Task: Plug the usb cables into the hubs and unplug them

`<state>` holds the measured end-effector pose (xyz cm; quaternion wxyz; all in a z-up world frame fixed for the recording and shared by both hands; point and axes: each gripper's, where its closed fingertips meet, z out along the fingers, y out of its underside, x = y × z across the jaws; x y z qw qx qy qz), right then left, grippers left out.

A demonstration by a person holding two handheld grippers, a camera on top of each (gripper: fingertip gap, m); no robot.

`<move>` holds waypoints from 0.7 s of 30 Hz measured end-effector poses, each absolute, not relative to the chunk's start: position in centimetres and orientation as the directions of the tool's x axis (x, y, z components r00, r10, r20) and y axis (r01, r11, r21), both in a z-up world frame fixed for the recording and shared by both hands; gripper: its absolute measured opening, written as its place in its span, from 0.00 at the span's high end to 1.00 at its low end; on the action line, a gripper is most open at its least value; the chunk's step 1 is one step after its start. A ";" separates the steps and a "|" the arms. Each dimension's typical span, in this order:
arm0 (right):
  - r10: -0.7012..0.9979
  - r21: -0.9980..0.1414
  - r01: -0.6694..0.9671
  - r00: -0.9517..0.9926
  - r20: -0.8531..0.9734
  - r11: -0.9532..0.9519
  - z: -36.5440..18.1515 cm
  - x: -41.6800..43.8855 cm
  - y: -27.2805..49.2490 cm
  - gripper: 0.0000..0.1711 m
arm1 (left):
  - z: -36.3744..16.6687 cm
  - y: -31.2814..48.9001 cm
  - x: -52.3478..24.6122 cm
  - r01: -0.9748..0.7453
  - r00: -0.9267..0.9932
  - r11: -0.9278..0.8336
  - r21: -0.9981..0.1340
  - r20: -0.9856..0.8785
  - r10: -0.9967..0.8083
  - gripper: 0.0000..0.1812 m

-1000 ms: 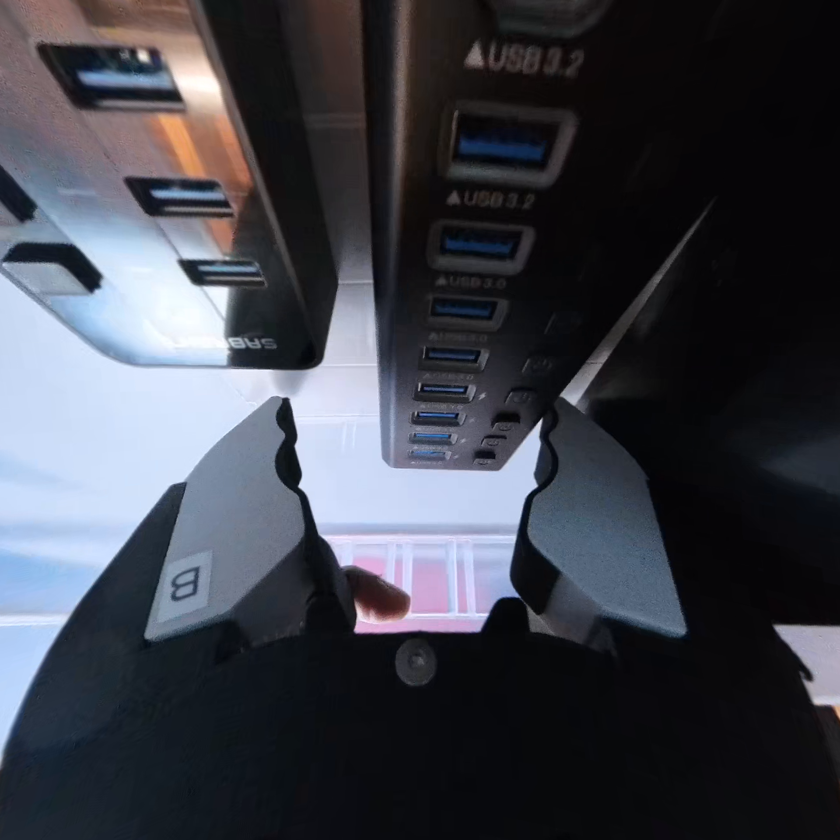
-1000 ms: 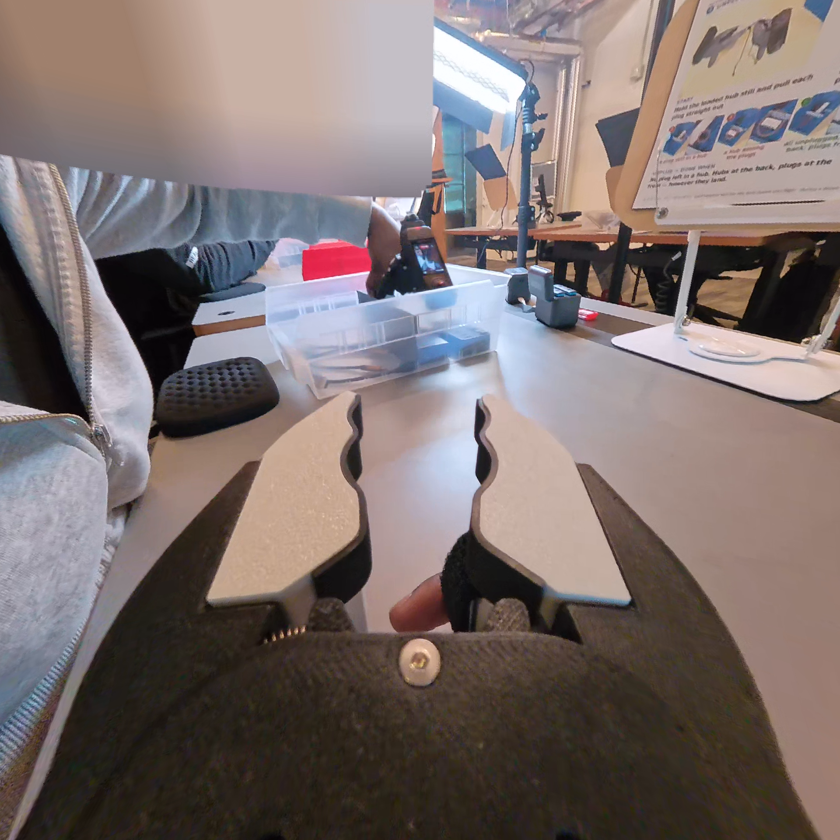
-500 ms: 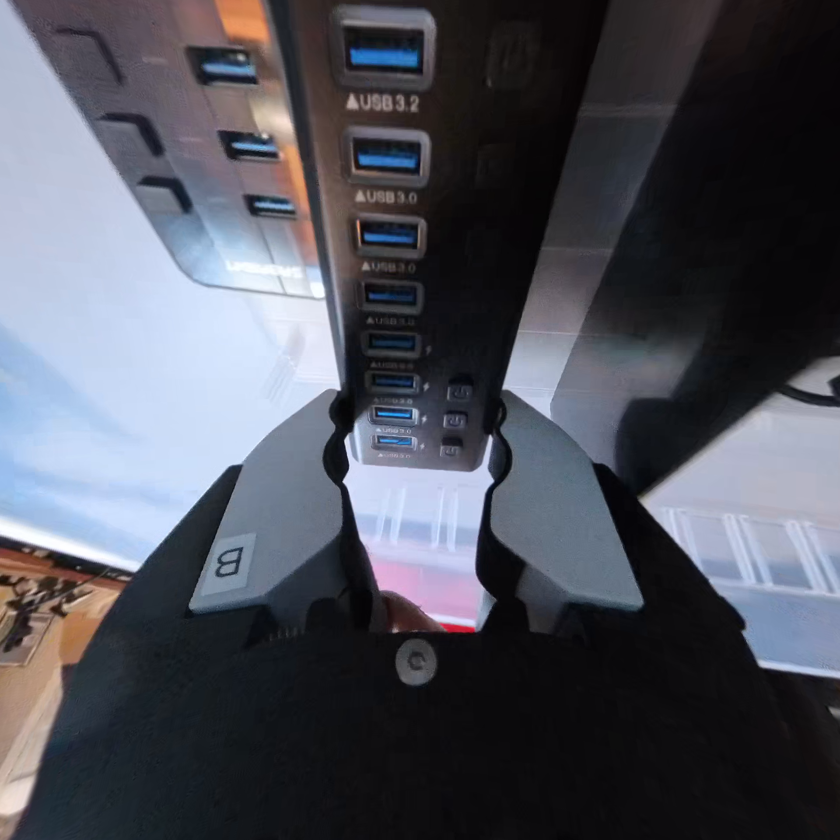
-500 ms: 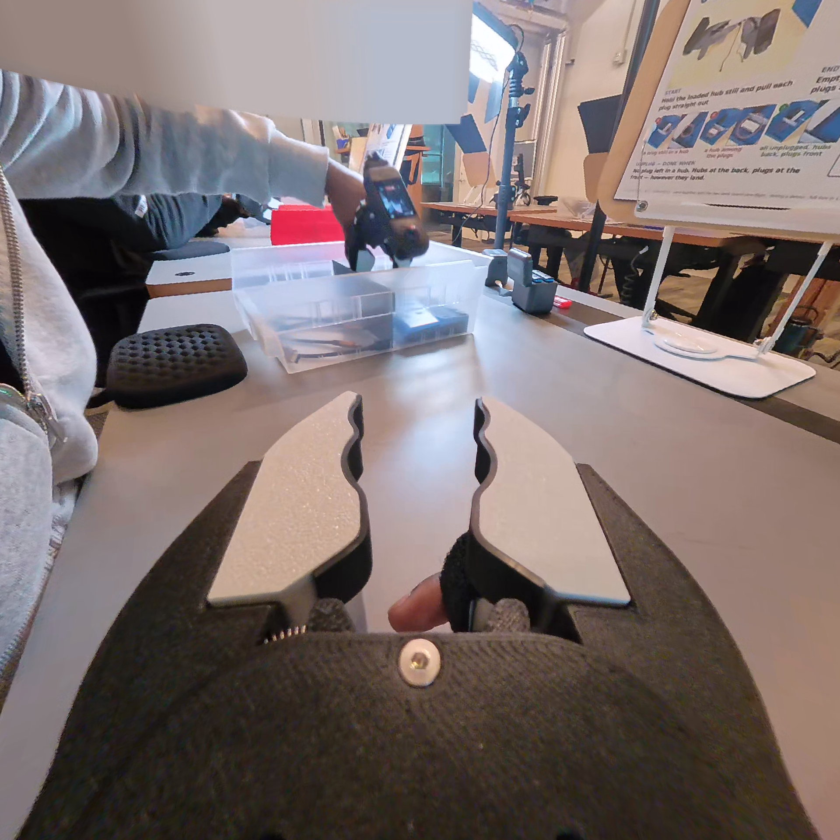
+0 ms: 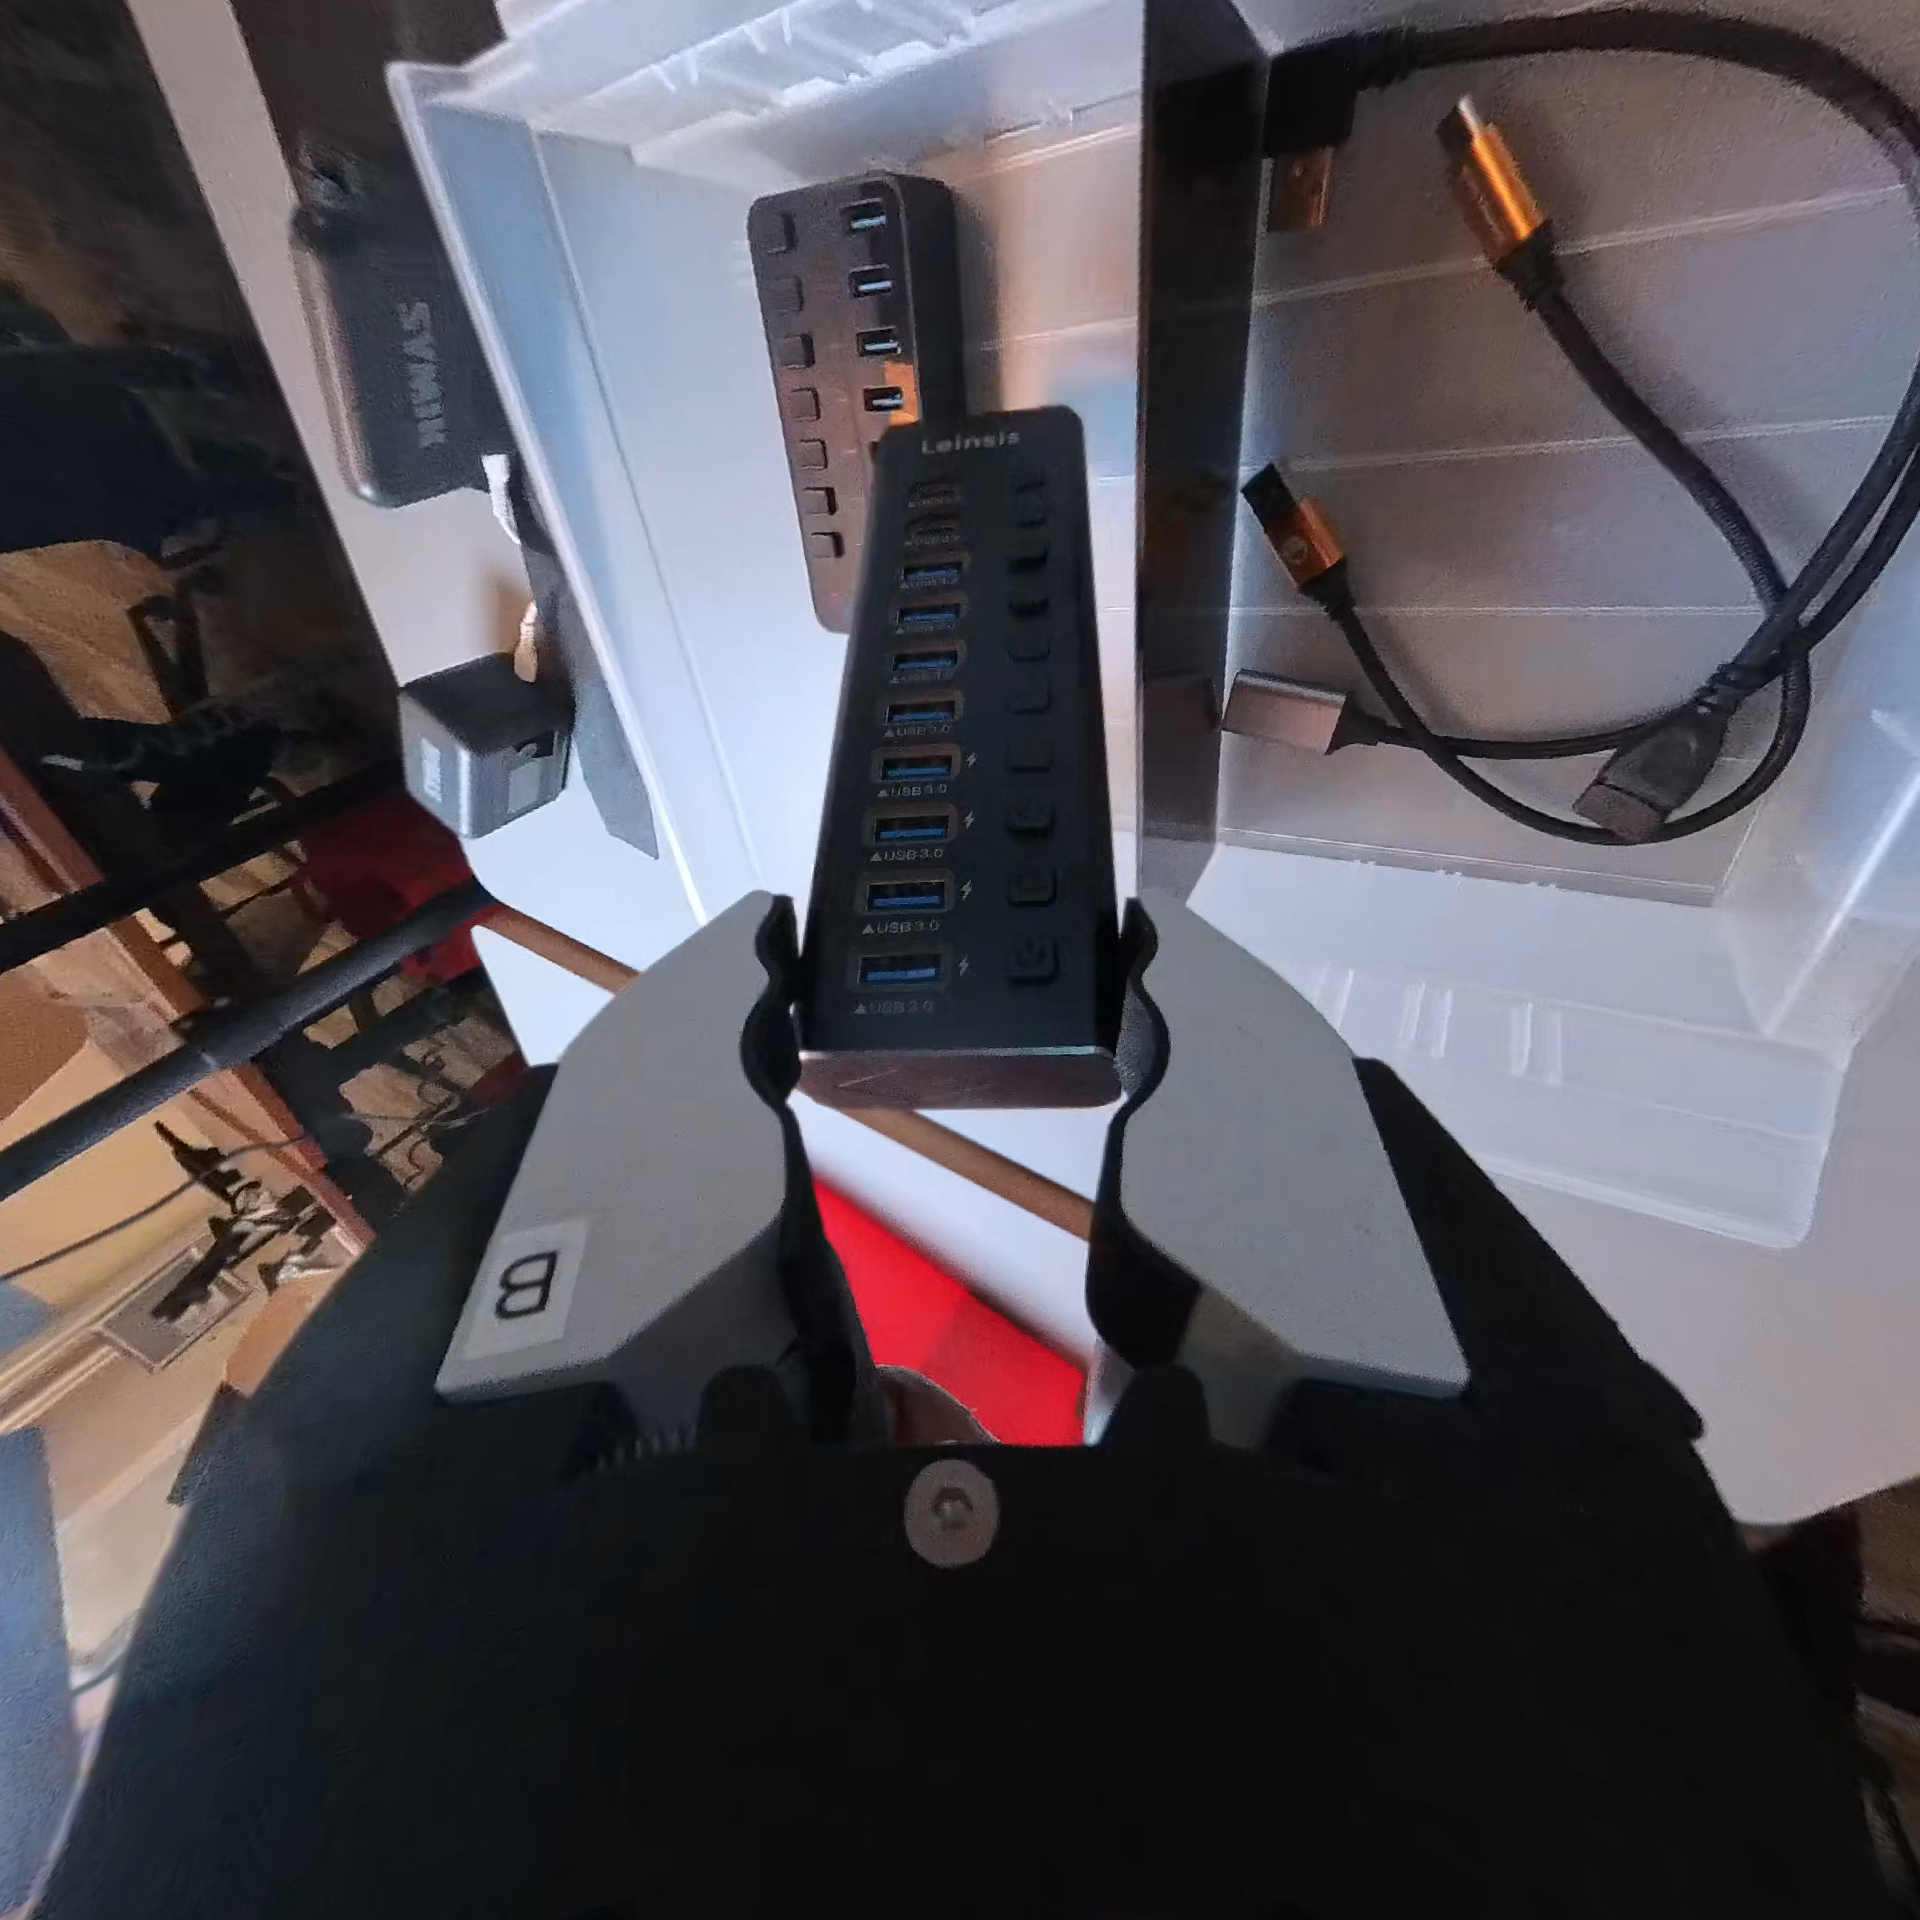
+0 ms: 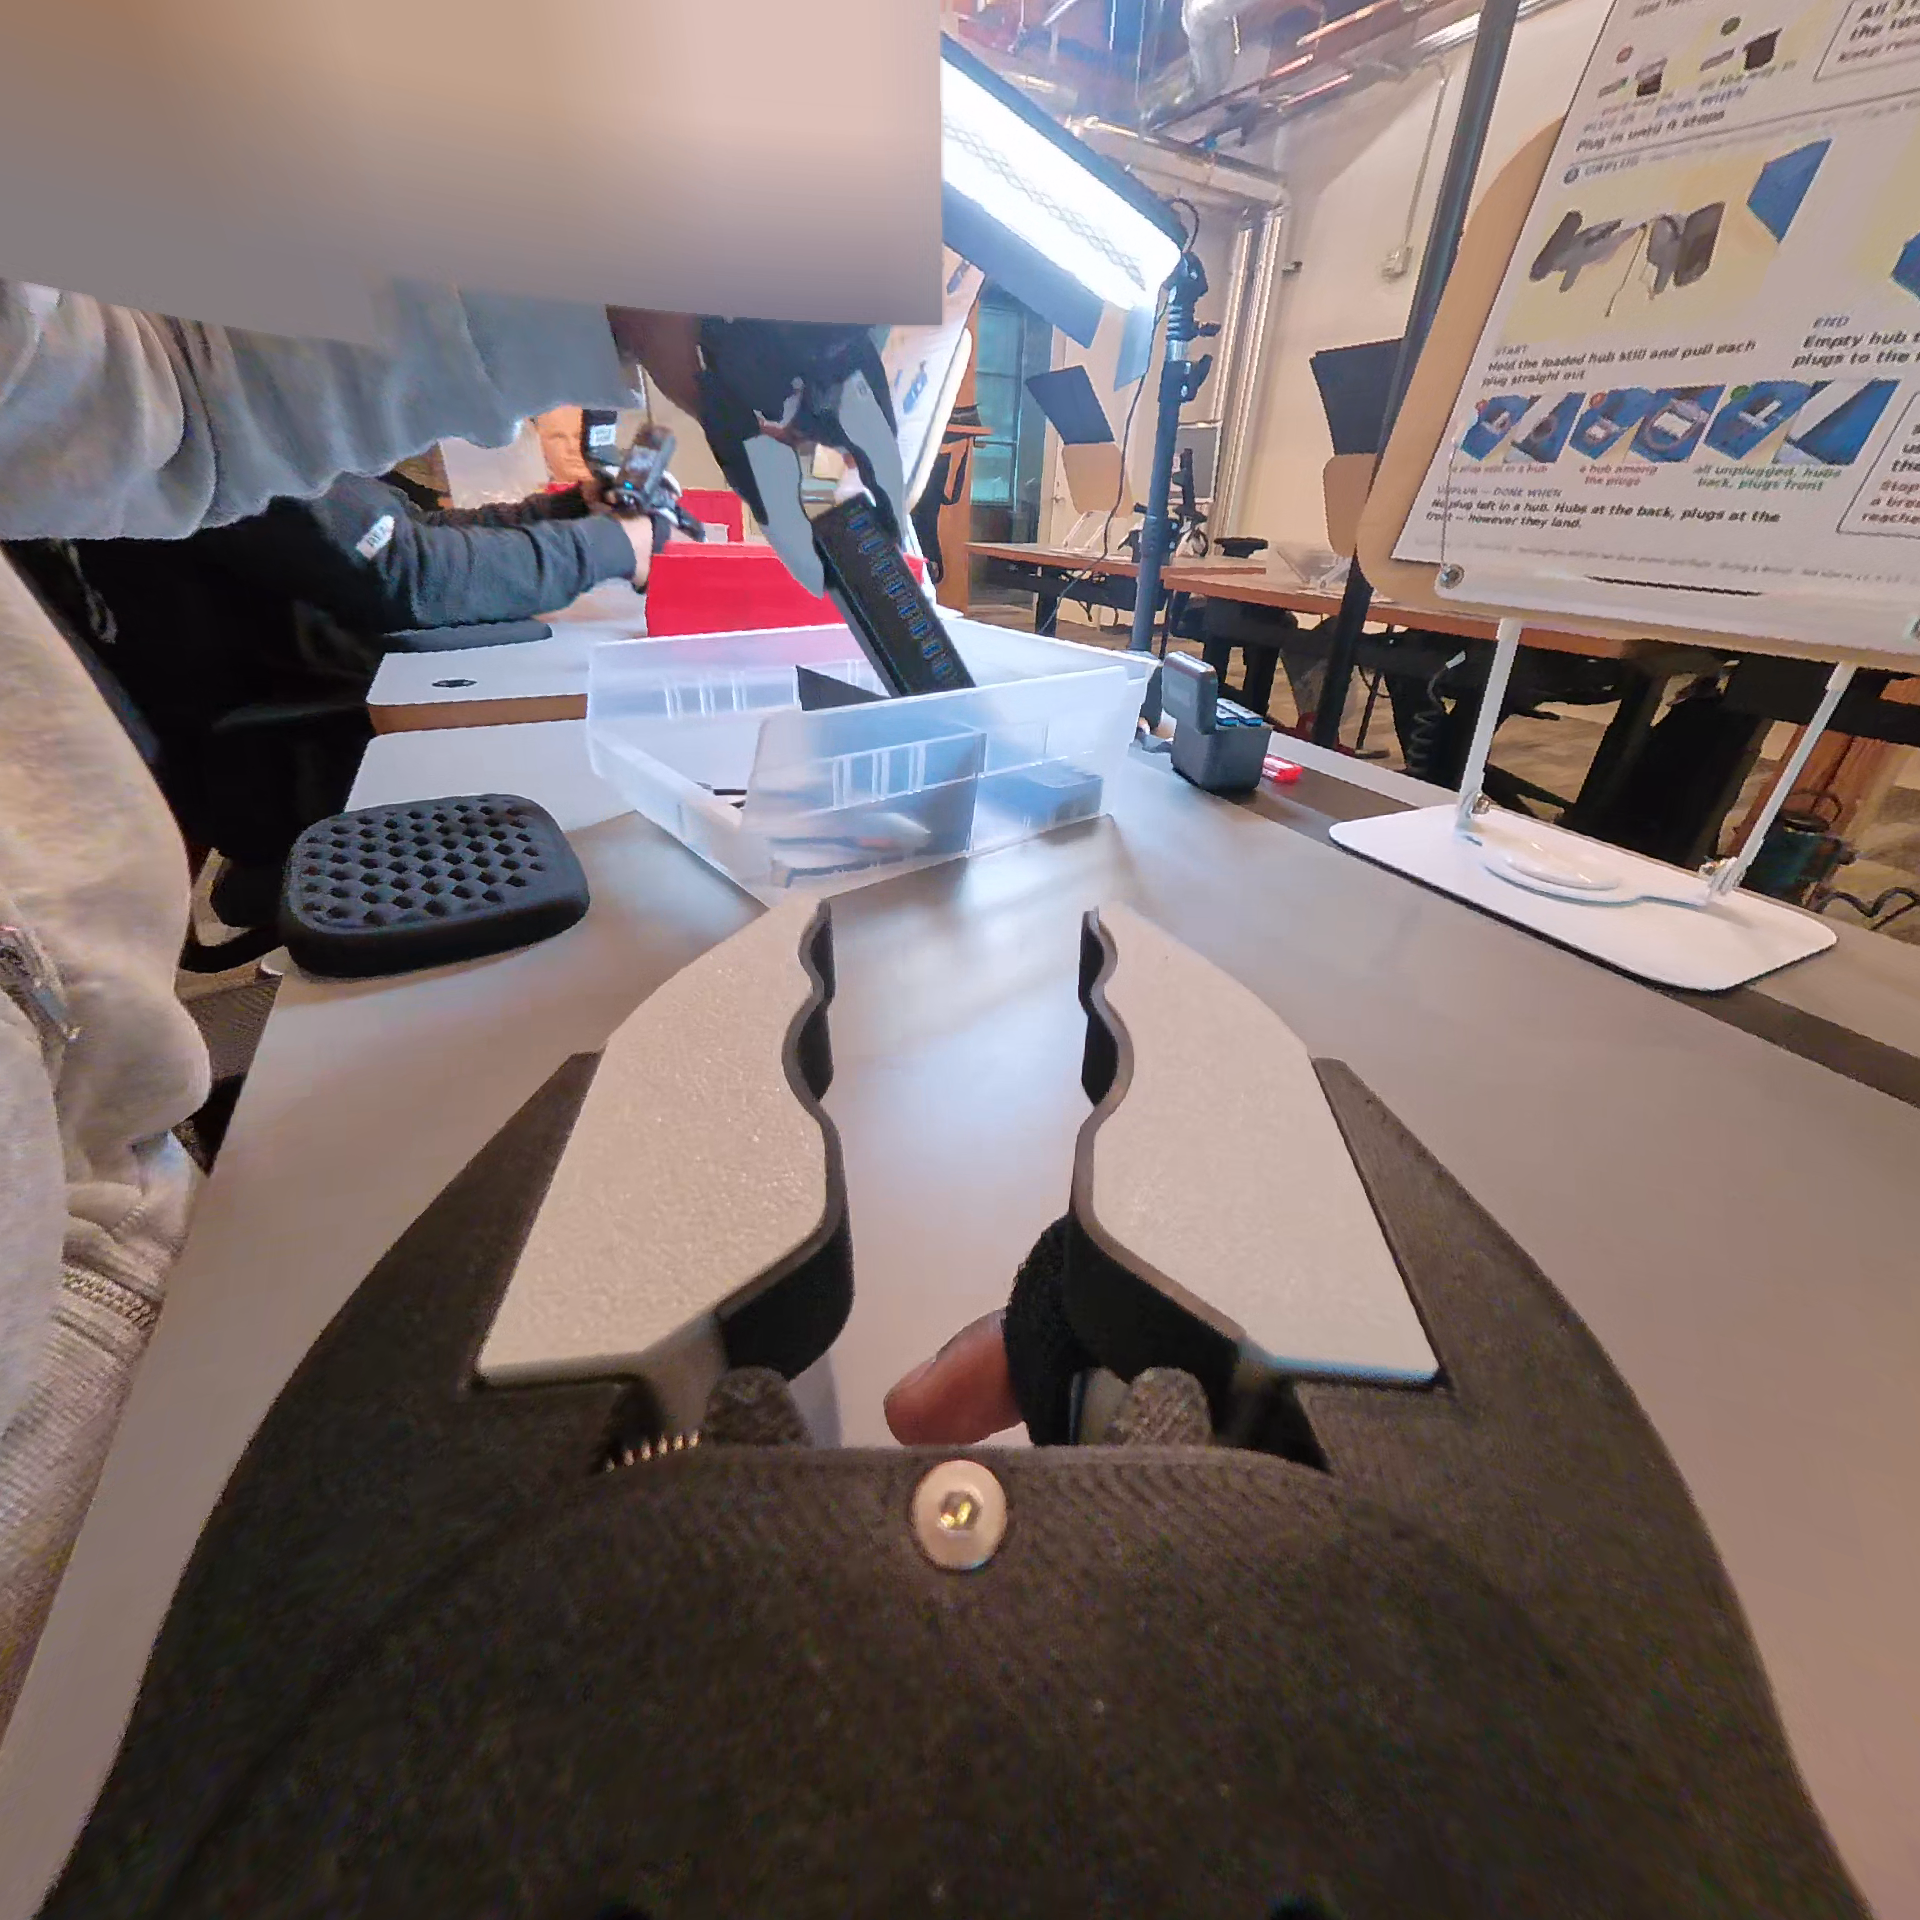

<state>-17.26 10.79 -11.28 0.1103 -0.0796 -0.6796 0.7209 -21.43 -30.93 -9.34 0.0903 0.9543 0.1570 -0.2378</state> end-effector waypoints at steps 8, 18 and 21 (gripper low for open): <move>0.268 -0.995 -0.080 -0.962 0.060 -0.063 -10.8 -16.8 10.9 0.73 | -1.6 -28.3 -22.0 0.307 0.651 -0.948 -0.084 -0.708 0.274 0.67; 0.179 -0.982 -0.026 -0.984 -0.008 -0.185 -8.7 -15.3 10.1 0.58 | 2.7 -13.2 -17.4 -0.206 0.411 -0.766 -0.609 -0.764 0.497 0.67; 0.123 -0.955 0.020 -0.991 -0.059 -0.296 -6.3 -13.8 9.0 0.54 | 1.9 -8.0 -14.2 -0.329 0.485 -0.590 -0.737 -0.668 0.565 0.67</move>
